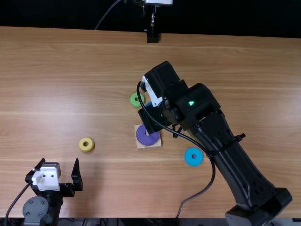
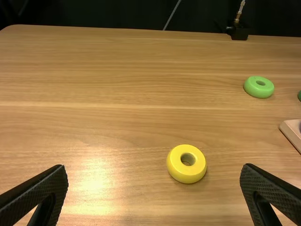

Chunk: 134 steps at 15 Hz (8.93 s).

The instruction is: Build the Hanoi tower: stack the rings onto the peg from bottom to top in this color order: purple, dark blue, light blue, dark green, light green, yellow, orange.

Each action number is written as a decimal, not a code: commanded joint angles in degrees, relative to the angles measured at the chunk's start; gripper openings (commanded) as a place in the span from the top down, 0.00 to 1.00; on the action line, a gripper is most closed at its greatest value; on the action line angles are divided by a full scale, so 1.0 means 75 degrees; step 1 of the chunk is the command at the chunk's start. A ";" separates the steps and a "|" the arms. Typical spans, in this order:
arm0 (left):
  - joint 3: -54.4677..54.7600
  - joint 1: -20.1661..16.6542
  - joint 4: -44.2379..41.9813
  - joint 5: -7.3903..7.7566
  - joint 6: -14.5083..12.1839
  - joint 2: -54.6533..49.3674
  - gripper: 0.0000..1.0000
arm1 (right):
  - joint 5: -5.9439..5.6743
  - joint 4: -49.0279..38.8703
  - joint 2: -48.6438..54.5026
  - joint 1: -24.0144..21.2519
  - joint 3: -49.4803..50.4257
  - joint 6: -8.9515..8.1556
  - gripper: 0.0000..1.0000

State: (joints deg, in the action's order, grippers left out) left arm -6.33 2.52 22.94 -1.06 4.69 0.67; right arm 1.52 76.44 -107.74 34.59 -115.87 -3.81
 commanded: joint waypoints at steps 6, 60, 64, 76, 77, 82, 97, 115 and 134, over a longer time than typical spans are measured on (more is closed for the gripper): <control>0.0844 -0.0032 0.0598 0.0057 -0.0034 -0.0089 0.00 | 0.0022 -0.0017 -0.0435 0.0134 -0.0124 -0.0209 0.97; 0.0844 -0.0032 0.0598 0.0057 -0.0034 -0.0089 0.00 | -0.1595 -0.3941 0.3385 -0.2116 0.6802 -0.0631 0.00; 0.0844 -0.0032 0.0598 0.0057 -0.0034 -0.0089 0.00 | -0.0540 -0.3983 0.3385 -0.2092 0.7610 -0.0743 0.00; 0.0844 -0.0032 0.0598 0.0057 -0.0034 -0.0089 0.00 | 0.0121 -0.3997 0.1944 -0.2081 0.7938 -0.1629 0.00; 0.0844 -0.0032 0.0598 0.0057 -0.0034 -0.0089 0.00 | 0.0121 -0.4011 0.1874 -0.2081 0.7962 -0.1629 0.00; 0.0844 -0.0032 0.0598 0.0057 -0.0034 -0.0089 0.00 | 0.0107 -0.4053 0.1335 -0.2081 0.7880 -0.1629 0.00; 0.0844 -0.0032 0.0598 0.0057 -0.0034 -0.0089 0.00 | 0.0051 -0.3927 0.1393 -0.1975 0.7844 -0.1629 0.99; 0.0844 -0.0032 0.0598 0.0057 -0.0034 -0.0089 0.00 | 0.0079 -0.0397 0.2225 -0.0956 0.2981 -0.0954 1.00; 0.0844 -0.0032 0.0598 0.0057 -0.0034 -0.0089 0.00 | 0.0065 0.0531 -0.0517 0.0287 -0.0570 -0.0968 1.00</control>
State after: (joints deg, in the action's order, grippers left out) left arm -6.33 2.52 22.98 -1.08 4.71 0.67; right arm 1.93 80.55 -110.28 36.03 -118.17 -10.79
